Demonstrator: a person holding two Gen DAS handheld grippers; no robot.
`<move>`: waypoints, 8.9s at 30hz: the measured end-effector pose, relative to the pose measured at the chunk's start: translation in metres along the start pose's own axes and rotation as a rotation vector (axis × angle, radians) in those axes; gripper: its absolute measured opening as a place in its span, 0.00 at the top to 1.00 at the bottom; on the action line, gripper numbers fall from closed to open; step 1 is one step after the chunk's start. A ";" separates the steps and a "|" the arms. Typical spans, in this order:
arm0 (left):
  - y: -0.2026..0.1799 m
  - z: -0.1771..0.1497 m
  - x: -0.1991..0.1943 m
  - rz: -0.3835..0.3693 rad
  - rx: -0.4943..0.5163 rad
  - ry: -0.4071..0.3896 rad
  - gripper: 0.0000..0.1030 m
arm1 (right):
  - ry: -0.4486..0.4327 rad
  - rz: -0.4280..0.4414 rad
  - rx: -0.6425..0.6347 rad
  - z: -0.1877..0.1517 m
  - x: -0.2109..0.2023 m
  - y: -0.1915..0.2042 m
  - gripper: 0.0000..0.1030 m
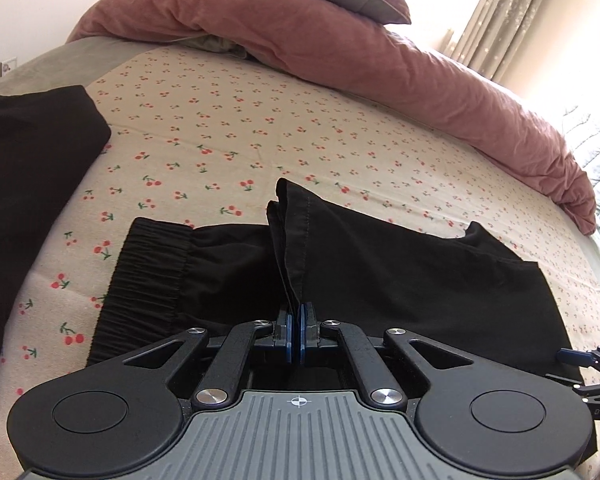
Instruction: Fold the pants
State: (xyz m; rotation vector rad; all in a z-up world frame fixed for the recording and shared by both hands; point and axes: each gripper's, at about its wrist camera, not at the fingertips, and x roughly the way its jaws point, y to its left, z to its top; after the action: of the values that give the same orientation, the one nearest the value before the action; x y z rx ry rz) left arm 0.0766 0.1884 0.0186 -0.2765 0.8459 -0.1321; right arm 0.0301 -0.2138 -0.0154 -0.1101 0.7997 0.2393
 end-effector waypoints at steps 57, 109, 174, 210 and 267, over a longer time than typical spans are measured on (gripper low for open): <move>-0.168 -0.127 -0.006 -0.455 0.603 -0.074 0.16 | 0.177 0.357 0.363 -0.067 -0.059 -0.079 0.56; -0.243 -0.143 -0.017 -0.298 0.479 -0.232 1.00 | -0.212 0.288 0.872 0.040 0.059 -0.143 0.95; 0.002 -0.028 -0.004 -0.103 -0.054 0.034 0.53 | -0.006 0.422 0.363 0.069 0.047 0.061 0.38; 0.088 -0.001 0.003 -0.061 -0.158 -0.068 0.29 | 0.023 0.492 0.345 0.045 0.077 0.073 0.24; -0.146 0.008 0.105 -0.283 0.070 -0.017 0.74 | -0.249 -0.011 0.374 0.038 0.025 -0.090 0.53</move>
State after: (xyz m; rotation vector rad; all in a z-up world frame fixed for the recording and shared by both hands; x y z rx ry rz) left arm 0.1507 0.0265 -0.0094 -0.3299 0.7801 -0.4226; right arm 0.0961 -0.2892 -0.0060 0.2635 0.5842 0.0871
